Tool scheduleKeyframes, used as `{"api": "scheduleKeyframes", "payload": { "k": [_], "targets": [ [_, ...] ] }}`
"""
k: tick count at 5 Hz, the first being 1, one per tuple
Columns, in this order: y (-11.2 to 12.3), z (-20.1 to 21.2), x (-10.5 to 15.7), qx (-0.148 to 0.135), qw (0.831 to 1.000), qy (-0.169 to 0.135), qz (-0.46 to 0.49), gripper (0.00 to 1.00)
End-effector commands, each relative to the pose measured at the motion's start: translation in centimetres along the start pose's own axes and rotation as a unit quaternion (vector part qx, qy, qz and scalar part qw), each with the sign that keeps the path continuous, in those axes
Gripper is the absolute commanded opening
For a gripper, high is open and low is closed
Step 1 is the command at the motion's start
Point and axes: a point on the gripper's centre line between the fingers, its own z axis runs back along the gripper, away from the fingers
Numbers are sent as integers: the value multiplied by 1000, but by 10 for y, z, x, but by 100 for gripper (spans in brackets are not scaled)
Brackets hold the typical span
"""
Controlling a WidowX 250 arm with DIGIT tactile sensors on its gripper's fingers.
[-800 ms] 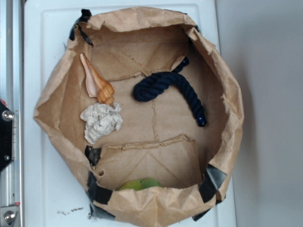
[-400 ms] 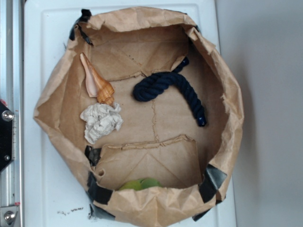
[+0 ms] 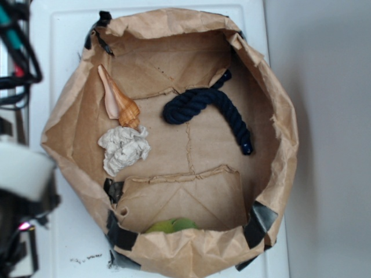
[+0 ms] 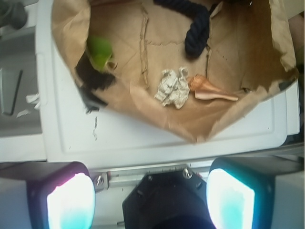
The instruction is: Grab the green animal.
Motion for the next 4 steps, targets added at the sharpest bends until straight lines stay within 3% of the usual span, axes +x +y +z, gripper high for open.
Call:
{"api": "scheduleKeyframes", "payload": {
  "k": [1,3,4],
  "targets": [
    [23,-24,27,-47,996,-75,3,100],
    [37,-52,57,-49,996,-63,42,100],
    [28,-55,77,-48,996,-55,48,100]
  ]
}}
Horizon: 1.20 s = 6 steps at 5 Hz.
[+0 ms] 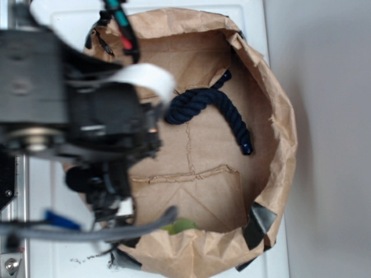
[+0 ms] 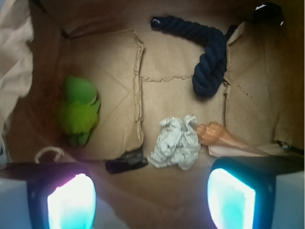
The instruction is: Grab the green animal.
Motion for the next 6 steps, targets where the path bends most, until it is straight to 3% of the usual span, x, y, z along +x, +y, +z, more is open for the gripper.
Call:
{"api": "scheduleKeyframes", "payload": {
  "k": [1,2,6],
  "targets": [
    [-18,-3,43,-30,999,-21,14,100],
    [-15,-9,60,-37,998,-42,21,100],
    [-15,-9,60,-37,998,-42,21,100]
  ]
}}
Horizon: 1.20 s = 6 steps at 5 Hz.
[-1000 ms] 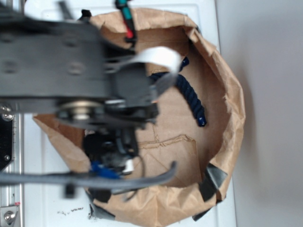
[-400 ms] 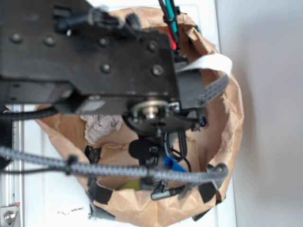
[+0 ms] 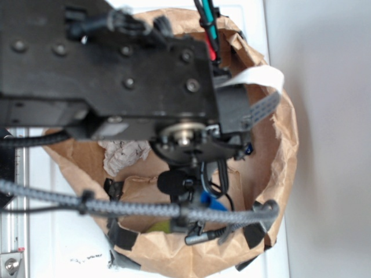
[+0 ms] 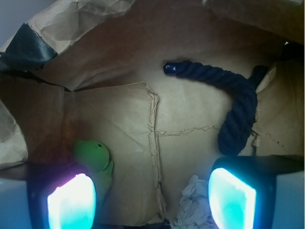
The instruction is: Grab the green animal.
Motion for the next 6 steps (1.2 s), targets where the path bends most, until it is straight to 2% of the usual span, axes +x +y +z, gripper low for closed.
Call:
{"api": "scheduleKeyframes", "payload": {
  "k": [1,2,3,4,5,6],
  "targets": [
    [16,15,-8,-57,998,-27,-23,100],
    [21,-4,-14,-26,999,-33,-21,100],
    [25,-7,-25,-25,998,-43,-40,100],
    [19,-18,-28,-55,997,-33,-48,100],
    [6,-31,-32,-38,997,-49,-48,100],
    [-6,-39,-34,-46,997,-46,-50,100]
  ]
}}
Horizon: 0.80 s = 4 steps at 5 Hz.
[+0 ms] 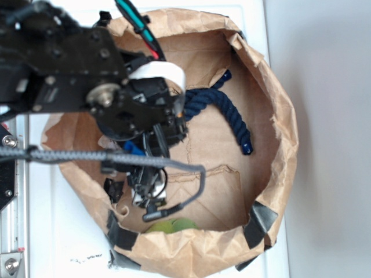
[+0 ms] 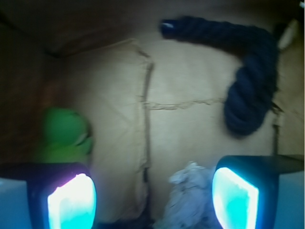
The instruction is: Grab the green animal.
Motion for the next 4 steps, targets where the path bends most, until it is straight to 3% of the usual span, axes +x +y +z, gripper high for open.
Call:
{"api": "scheduleKeyframes", "payload": {
  "k": [1,2,4],
  "targets": [
    [-33,-11,5,-41,999,6,-18,100],
    [-43,-14,2,-48,998,19,-29,100],
    [-51,11,-2,-117,992,25,-26,100]
  ]
}}
